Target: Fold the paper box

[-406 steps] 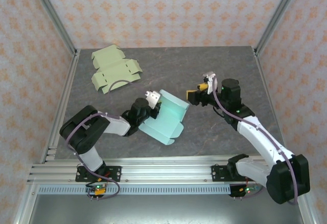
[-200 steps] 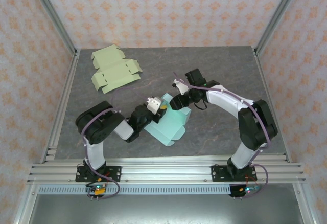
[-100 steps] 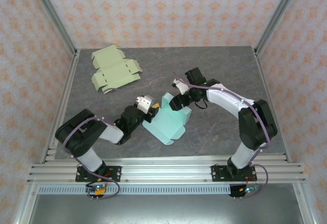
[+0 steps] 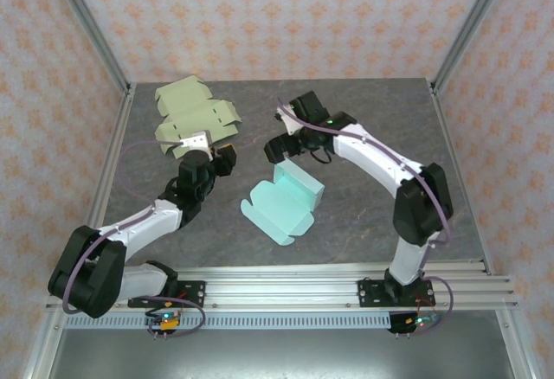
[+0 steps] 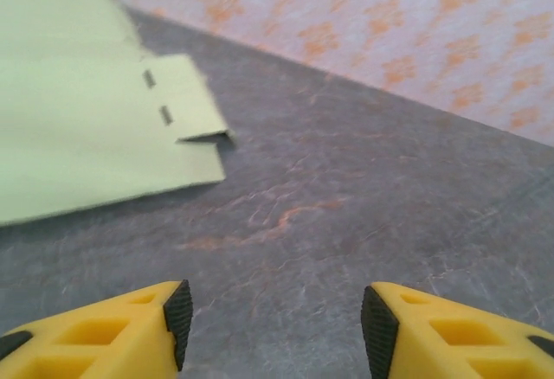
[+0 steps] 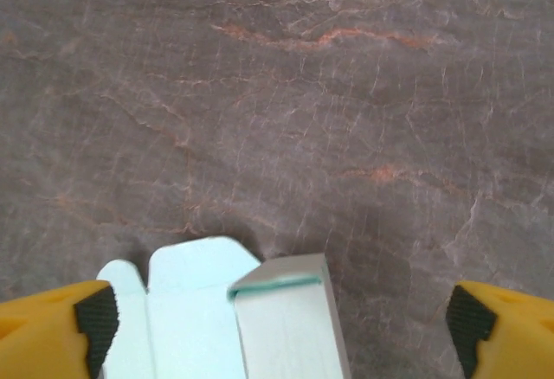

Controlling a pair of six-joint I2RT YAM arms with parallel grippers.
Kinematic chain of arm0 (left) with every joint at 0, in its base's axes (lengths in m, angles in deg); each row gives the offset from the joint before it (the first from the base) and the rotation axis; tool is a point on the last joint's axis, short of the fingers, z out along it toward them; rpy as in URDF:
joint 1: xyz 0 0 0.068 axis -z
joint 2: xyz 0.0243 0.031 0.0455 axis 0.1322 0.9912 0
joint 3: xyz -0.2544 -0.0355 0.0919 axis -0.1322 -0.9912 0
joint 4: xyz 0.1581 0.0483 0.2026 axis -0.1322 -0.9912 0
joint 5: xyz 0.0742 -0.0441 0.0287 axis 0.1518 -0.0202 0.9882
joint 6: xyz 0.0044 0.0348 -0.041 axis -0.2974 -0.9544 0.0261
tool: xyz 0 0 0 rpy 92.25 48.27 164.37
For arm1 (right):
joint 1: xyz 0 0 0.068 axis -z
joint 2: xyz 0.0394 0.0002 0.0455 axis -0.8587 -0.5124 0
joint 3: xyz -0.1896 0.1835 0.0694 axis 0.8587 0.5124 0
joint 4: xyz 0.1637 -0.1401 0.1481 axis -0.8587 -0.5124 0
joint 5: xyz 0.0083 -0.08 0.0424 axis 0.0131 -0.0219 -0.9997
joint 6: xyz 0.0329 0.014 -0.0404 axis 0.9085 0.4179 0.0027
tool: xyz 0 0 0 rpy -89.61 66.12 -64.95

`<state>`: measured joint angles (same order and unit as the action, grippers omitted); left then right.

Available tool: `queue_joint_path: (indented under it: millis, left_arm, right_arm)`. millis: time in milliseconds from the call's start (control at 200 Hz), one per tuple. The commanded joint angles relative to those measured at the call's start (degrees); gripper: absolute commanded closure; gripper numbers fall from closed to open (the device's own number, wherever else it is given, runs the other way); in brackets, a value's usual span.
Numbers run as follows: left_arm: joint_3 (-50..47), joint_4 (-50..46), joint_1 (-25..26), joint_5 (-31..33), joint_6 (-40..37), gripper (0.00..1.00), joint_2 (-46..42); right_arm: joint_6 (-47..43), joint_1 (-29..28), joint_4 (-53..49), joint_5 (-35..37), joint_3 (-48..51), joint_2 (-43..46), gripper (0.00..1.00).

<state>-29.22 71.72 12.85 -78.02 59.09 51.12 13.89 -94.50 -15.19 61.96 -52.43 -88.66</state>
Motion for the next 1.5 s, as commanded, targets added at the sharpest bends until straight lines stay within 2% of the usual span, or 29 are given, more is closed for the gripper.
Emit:
queue_joint_path:
  millis: [0, 205, 300, 465, 671, 816, 986, 1116, 1271, 1371, 1436, 1496]
  left_arm:
    - [3.45, -14.90, -0.56, 2.92, 4.23, 0.31, -1.73]
    - [4.07, -18.35, -1.72, 3.46, 4.23, 0.24, -2.66]
    - [3.84, -18.63, -2.20, 3.28, 4.26, 0.24, -2.36]
    - [3.45, -17.51, -2.69, 2.31, 4.26, 0.24, -2.03]
    - [3.82, -17.66, -3.38, 0.32, 2.87, 0.24, -1.49]
    - [3.39, -17.21, -3.90, 0.00, 3.00, 0.24, -1.26]
    - [2.78, -15.91, -4.01, -0.59, 1.80, 0.24, -1.04]
    - [1.74, -9.85, -4.01, -6.62, -2.20, 0.24, -0.05]
    - [2.17, -3.26, -4.01, -16.21, -3.64, 0.24, -0.65]
    - [2.46, 0.72, -4.03, -23.42, -7.21, 0.22, -3.39]
    - [-1.44, 10.54, -3.95, -30.25, -10.25, 0.07, -5.64]
    - [-2.79, 13.94, -3.84, -31.67, -10.46, 0.04, -7.04]
  right_arm:
    - [-0.60, -1.90, -7.44, 4.69, -3.16, -3.63, 0.00]
    - [-2.96, -2.64, -14.36, 3.41, -9.26, -10.79, 0.05]
    - [-3.86, -3.07, -16.00, 2.06, -11.14, -13.05, 0.08]
    - [-6.50, -3.52, -18.07, 4.39, -14.37, -16.36, 0.14]
    - [-8.94, -3.70, -19.80, 5.23, -16.10, -19.01, 0.31]
    - [-9.91, -3.79, -20.55, 4.57, -16.98, -20.14, 0.52]
    - [-13.88, -3.87, -20.51, 2.77, -16.08, -19.05, 0.64]
    - [-18.35, -3.87, -17.53, -1.63, -12.51, -14.71, 0.65]
    - [-30.75, -3.87, -14.67, -10.70, -4.96, -4.79, 0.64]
    - [-39.65, -3.60, -11.97, -13.42, 1.78, 2.60, 0.63]
    - [-43.62, -2.35, -12.10, -14.92, 3.71, 5.49, 0.62]
    - [-46.38, -0.13, -15.33, -18.71, 2.73, 6.41, 0.62]
